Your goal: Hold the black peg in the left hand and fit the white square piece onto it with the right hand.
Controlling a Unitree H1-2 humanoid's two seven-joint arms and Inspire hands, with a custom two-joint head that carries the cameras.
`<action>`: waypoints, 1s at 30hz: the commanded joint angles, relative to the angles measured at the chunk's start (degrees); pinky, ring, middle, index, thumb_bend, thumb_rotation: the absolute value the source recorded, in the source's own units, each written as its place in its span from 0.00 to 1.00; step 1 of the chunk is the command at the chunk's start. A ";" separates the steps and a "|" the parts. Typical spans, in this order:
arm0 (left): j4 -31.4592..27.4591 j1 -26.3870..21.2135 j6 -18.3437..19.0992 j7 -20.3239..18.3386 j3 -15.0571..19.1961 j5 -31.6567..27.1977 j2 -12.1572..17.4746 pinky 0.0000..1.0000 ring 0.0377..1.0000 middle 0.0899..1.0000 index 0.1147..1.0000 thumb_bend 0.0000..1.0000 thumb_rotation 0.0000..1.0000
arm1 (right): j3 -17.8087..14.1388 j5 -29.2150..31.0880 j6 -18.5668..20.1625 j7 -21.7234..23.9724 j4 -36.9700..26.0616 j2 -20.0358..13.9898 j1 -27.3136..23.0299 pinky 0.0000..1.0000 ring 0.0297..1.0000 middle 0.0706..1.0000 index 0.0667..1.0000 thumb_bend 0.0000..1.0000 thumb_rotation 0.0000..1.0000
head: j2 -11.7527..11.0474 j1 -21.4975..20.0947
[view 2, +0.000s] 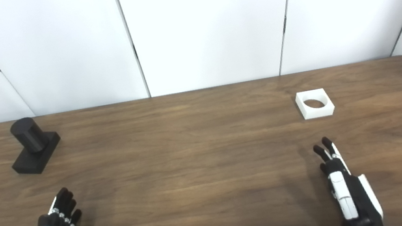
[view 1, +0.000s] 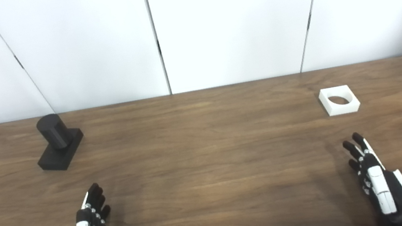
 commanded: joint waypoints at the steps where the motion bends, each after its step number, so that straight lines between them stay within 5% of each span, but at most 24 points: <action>1: -2.04 0.70 0.01 0.27 0.06 1.18 -1.22 1.00 1.00 0.98 0.95 0.54 1.00 | 0.02 -0.05 -0.17 0.01 -1.33 1.68 0.94 1.00 1.00 0.95 0.98 0.54 1.00 | 0.05 -0.01; 21: -2.21 0.71 0.29 0.28 0.04 0.82 -1.41 1.00 1.00 0.98 0.95 0.53 1.00 | -0.15 0.45 -0.01 0.20 -1.42 1.57 0.82 1.00 1.00 0.95 0.98 0.53 1.00 | 0.17 1.01; 30: -2.51 1.01 0.58 0.50 -1.37 2.00 -2.18 1.00 1.00 0.98 0.94 0.57 1.00 | -1.07 1.76 -1.46 1.32 -0.13 0.24 0.68 1.00 1.00 0.97 1.00 0.52 1.00 | -1.63 10.10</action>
